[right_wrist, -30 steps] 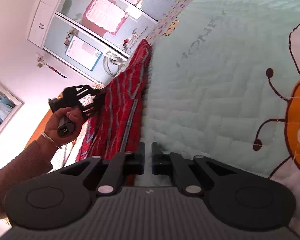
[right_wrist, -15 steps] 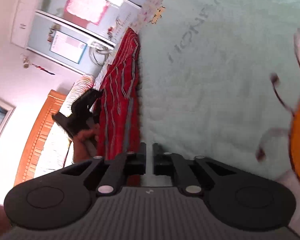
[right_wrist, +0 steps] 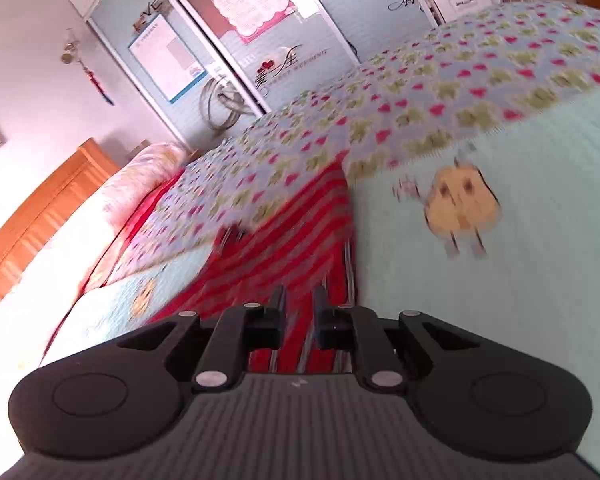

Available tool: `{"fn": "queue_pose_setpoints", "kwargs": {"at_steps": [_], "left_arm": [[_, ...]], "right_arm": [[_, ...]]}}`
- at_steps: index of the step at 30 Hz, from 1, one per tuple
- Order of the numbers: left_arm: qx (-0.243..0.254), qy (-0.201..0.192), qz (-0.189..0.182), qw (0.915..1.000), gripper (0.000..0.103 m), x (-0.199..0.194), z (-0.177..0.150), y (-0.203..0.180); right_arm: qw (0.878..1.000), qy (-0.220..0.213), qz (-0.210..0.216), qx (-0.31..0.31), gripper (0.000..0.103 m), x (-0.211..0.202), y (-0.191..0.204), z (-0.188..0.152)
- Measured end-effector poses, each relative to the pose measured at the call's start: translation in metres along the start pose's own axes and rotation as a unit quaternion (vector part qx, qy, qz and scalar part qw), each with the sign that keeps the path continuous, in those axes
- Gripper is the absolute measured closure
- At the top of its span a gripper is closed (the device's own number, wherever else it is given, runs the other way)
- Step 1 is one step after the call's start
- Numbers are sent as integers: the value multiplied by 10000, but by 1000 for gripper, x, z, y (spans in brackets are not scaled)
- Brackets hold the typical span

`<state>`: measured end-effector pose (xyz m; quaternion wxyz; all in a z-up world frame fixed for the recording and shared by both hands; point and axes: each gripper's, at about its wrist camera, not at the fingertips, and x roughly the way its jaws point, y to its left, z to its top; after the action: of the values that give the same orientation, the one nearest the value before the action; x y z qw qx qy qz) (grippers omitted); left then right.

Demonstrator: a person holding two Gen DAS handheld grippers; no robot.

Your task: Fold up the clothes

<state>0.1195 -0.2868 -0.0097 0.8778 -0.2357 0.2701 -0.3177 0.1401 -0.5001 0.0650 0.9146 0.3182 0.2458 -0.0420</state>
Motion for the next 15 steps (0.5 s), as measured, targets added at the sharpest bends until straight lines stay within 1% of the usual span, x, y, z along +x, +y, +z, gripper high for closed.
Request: {"fn": "queue_pose_setpoints", "kwargs": {"at_steps": [2, 5, 6, 9, 10, 13, 15], "left_arm": [[16, -56, 61, 10000, 44, -1, 0, 0], [35, -165, 147, 9997, 44, -4, -1, -1], [34, -209, 170, 9996, 44, -5, -1, -1], [90, -317, 270, 9991, 45, -7, -2, -2], [100, -341, 285, 9990, 45, -8, -2, -2], [58, -356, 294, 9989, 45, -7, -1, 0], [18, -358, 282, 9990, 45, -8, -1, 3]], "right_arm": [[9999, -75, -60, 87, 88, 27, -4, 17], [9994, -144, -277, 169, 88, 58, -8, 33], [9995, -127, -249, 152, 88, 68, -8, 37], [9998, -45, -168, 46, 88, 92, -5, 46], [9997, -17, -234, 16, 88, 100, -5, 48], [9994, -74, -340, 82, 88, 122, -5, 51], [9995, -127, -287, 90, 88, 130, -3, 51]]}}
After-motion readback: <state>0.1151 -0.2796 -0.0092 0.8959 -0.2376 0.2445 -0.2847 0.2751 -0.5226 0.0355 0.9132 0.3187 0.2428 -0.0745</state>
